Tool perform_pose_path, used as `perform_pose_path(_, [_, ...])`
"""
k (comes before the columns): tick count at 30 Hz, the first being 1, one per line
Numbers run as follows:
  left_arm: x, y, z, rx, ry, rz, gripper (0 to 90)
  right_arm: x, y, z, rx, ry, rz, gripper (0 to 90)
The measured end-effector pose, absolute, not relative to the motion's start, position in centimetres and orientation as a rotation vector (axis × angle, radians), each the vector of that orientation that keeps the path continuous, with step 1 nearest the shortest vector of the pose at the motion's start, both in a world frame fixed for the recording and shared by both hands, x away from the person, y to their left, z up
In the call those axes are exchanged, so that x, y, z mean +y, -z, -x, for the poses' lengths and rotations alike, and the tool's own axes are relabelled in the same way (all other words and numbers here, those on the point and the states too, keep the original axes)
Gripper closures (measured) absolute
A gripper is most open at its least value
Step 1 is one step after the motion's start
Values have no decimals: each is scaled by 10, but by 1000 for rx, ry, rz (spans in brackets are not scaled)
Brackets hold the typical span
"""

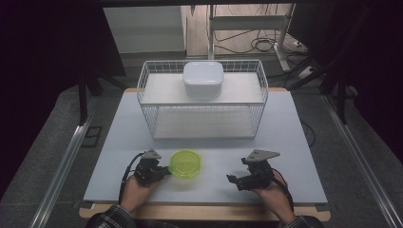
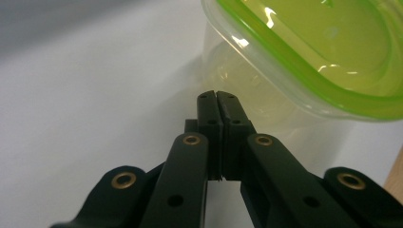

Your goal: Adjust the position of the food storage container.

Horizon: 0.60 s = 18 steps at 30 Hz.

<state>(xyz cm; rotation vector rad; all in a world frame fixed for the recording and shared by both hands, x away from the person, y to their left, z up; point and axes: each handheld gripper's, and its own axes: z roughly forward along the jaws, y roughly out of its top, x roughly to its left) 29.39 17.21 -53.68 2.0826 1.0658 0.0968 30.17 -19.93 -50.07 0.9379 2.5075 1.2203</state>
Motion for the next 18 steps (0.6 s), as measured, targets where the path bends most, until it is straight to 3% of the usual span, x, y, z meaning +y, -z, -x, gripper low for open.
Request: perform_pose_path(18, [132,538,-290,950,-49,-2138,884,-200,501,-302,2506,-1213,-952,119])
